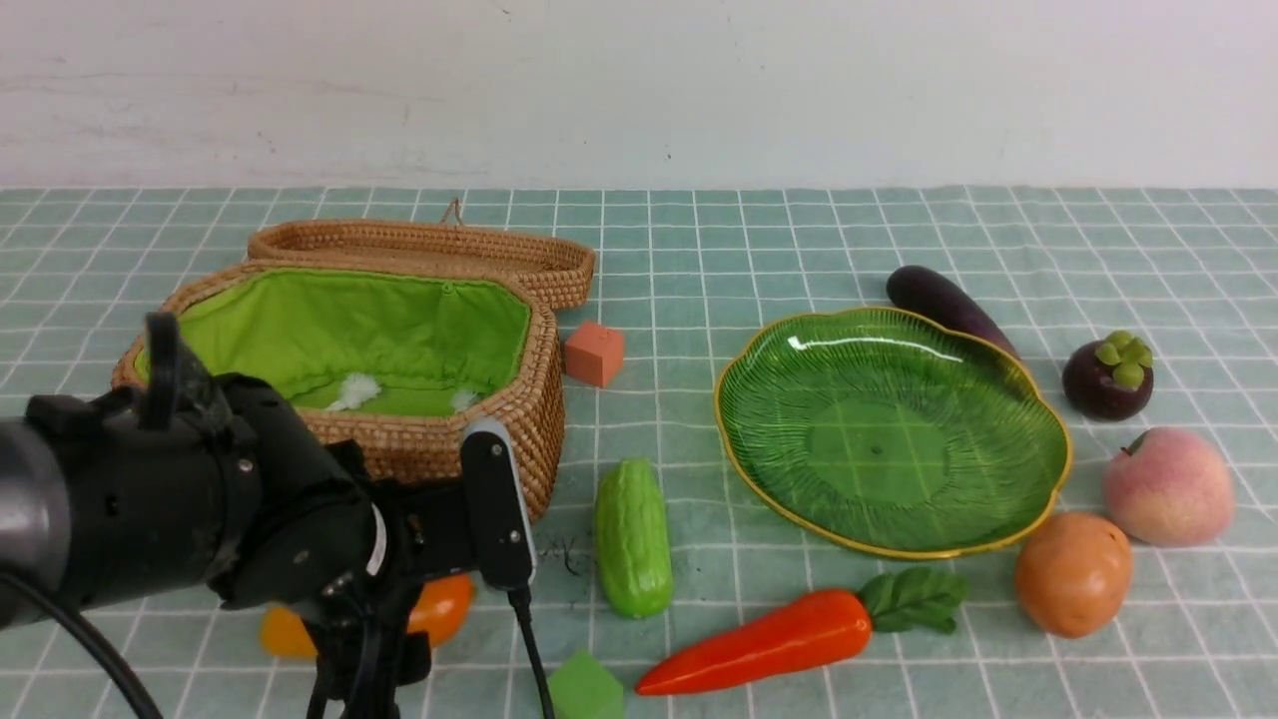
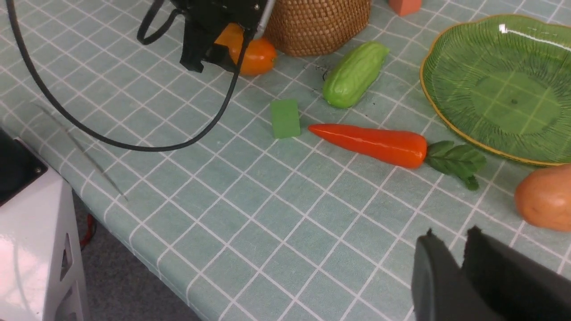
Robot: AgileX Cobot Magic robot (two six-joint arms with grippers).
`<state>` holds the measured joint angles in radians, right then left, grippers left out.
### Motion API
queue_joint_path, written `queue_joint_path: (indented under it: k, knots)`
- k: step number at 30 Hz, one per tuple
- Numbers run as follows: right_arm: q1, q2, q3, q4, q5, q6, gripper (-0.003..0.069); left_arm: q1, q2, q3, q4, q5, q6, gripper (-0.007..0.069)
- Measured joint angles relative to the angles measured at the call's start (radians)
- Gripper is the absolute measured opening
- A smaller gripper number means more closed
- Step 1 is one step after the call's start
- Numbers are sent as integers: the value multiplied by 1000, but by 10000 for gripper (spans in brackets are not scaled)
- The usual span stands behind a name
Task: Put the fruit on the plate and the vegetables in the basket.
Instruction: Grab the mango with your left arm and place it on the right plate
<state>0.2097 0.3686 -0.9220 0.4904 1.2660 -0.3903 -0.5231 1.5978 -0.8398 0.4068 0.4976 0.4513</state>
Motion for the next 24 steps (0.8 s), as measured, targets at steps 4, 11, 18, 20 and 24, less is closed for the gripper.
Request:
queue_joint_path:
  k: [4,11,18,20,24]
  knots:
    - [0,0,0,13,0,0,108,-1,7,-6,0,0,0,526]
    - [0,0,0,25,0,0,108,-7,11,-9,-25,11,2,536]
    - [0,0,0,26,0,-1,108,-80,11,-16,-25,71,22,539]
    - [0,0,0,27,0,-5,108,-98,11,-16,-24,79,23,539]
    - [0,0,0,28,0,-23,108,-98,11,-17,-23,86,23,540]
